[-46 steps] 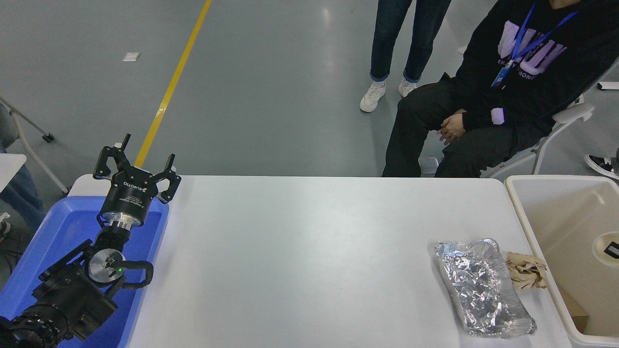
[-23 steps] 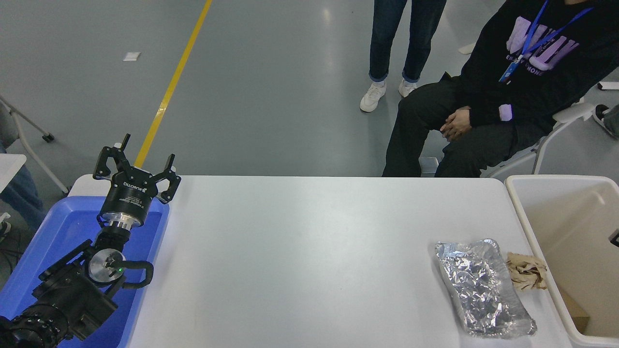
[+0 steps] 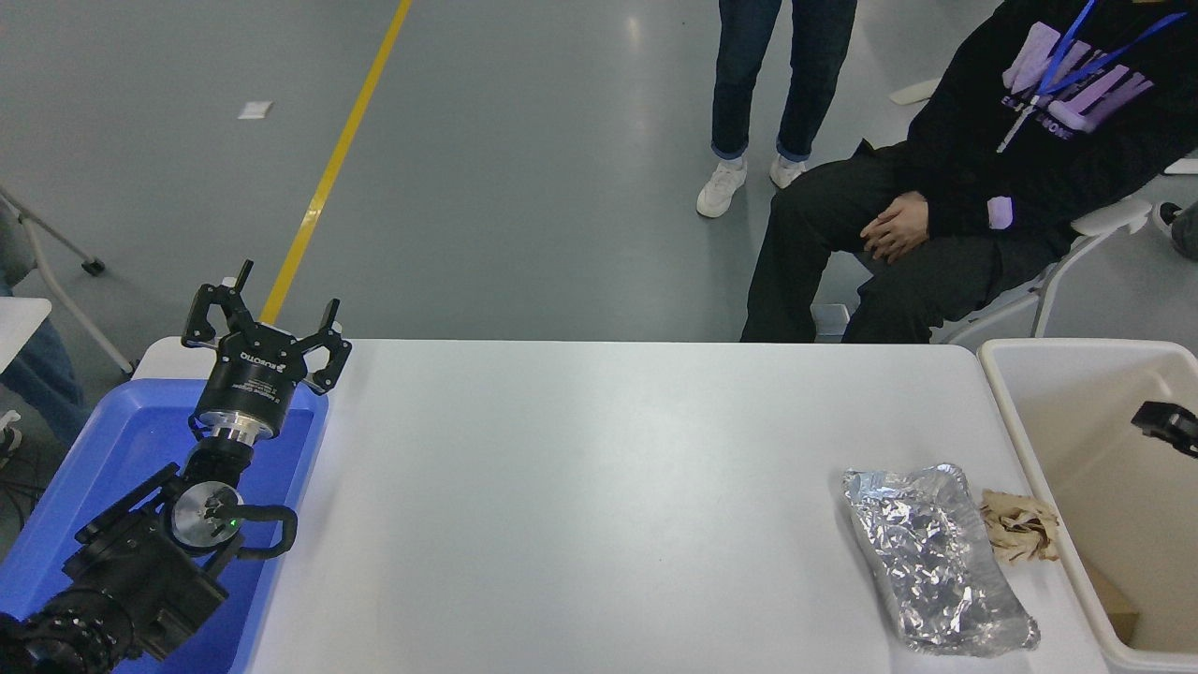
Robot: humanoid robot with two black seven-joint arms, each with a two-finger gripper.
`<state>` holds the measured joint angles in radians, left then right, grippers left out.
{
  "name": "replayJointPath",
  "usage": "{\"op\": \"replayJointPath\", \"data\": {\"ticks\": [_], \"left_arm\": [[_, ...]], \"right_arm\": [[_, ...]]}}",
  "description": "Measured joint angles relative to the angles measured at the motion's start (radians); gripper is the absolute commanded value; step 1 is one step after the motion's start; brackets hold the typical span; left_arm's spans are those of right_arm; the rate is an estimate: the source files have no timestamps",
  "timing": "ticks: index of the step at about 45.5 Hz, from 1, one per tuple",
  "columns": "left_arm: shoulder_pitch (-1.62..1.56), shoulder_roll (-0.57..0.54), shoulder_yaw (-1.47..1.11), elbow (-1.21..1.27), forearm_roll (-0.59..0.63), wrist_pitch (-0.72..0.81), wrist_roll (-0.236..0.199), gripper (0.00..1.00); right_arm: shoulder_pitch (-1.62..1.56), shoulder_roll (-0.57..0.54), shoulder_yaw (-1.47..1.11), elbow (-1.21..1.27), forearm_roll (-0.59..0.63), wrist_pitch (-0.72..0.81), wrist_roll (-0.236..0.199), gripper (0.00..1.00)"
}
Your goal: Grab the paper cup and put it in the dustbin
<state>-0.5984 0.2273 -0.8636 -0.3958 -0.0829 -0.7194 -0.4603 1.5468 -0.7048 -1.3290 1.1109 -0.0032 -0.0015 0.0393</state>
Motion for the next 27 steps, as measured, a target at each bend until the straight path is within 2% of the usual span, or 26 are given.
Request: {"op": "replayJointPath", "data": {"ticks": [8, 17, 27], "left_arm": [[0.000, 0.000, 0.000, 0.000, 0.000, 0.000, 0.000, 0.98], [0.000, 0.000, 0.000, 0.000, 0.000, 0.001, 0.000, 0.98], [0.000, 0.001, 0.000, 0.000, -0.001, 0.002, 0.000, 0.98]], "right_arm": [[0.189, 0.047, -0.084, 0.091, -0.003, 0.200, 0.000, 1.00], [0.406, 0.166, -0.103, 0.172, -0.008, 0.538, -0.001, 1.00], [0.656, 0.257, -0.065, 0.291, -0.008, 0.699, -0.003, 1.00]]}}
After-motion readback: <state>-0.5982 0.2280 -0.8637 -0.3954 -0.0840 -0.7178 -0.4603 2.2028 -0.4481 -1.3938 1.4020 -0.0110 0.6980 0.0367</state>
